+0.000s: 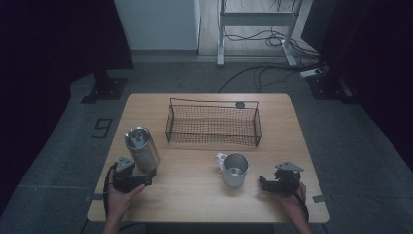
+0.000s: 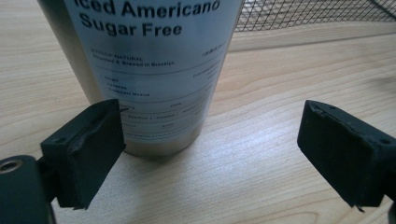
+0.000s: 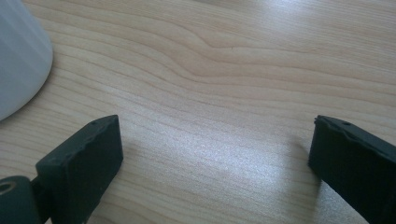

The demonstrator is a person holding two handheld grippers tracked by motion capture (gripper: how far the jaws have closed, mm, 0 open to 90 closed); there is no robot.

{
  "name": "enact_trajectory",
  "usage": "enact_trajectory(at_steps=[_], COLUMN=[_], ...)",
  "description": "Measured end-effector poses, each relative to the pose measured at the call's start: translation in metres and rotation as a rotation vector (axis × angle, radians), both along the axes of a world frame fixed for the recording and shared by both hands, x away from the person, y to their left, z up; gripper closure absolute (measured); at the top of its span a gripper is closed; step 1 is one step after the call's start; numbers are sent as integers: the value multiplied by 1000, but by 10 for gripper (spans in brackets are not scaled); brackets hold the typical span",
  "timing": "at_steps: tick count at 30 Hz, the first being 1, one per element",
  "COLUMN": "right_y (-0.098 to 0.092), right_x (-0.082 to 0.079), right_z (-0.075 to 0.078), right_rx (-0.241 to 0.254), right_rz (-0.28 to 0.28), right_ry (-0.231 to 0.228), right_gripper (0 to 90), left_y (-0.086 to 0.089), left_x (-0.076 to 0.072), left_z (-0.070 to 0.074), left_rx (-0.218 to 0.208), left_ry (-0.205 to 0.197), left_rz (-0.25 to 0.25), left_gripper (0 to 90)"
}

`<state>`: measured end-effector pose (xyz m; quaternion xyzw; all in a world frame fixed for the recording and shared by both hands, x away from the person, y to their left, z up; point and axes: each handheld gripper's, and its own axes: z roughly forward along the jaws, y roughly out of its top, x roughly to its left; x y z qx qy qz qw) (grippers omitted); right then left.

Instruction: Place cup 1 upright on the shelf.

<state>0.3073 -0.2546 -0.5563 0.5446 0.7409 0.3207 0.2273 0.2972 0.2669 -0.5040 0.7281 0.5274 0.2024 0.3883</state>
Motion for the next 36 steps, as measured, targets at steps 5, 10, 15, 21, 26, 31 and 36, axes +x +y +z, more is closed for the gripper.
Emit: enact_trajectory(at_steps=[5, 10, 15, 21, 26, 31, 36], right_y=[0, 0, 0, 0, 0, 0, 0], right_x=[0, 0, 0, 0, 0, 0, 0], right_z=[0, 0, 0, 0, 0, 0, 0], right_rx=[1, 0, 0, 0, 1, 1, 1], right_rz=[-1, -1, -1, -2, -4, -5, -5], right_ry=[-2, 0, -1, -1, -1, -1, -1], right_gripper=[29, 30, 31, 34, 36, 37, 37], left_y=[2, 4, 9, 10, 10, 11, 12], left_x=[2, 4, 9, 14, 17, 22, 28], left_z=[-1, 2, 7, 14, 18, 24, 29], left_rx=[-3, -4, -21, -25, -35, -29, -20], left_ry=[-10, -23, -41, -68, -84, -103, -111], left_rz=[3, 12, 31, 41, 51, 66, 81], left_gripper=[60, 54, 55, 32, 34, 31, 31])
